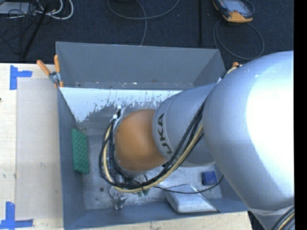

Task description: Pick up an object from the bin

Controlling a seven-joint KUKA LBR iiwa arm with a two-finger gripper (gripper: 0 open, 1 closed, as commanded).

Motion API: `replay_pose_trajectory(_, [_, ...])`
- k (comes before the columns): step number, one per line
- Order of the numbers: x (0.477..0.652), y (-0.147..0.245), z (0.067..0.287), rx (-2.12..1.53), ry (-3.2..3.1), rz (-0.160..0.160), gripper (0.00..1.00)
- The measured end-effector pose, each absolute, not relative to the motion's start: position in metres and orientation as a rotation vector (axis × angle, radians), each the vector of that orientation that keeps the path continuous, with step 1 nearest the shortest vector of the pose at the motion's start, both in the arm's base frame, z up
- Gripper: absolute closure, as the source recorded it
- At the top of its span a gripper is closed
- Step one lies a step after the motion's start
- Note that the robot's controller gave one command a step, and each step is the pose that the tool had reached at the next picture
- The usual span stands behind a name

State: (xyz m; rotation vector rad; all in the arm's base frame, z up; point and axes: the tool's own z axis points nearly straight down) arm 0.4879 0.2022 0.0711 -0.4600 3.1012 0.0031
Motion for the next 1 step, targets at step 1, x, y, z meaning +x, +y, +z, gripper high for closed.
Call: replay_pose_trajectory(1, [0.5258, 0.1443, 0.0719, -0.591, 3.08, 0.003, 0.0])
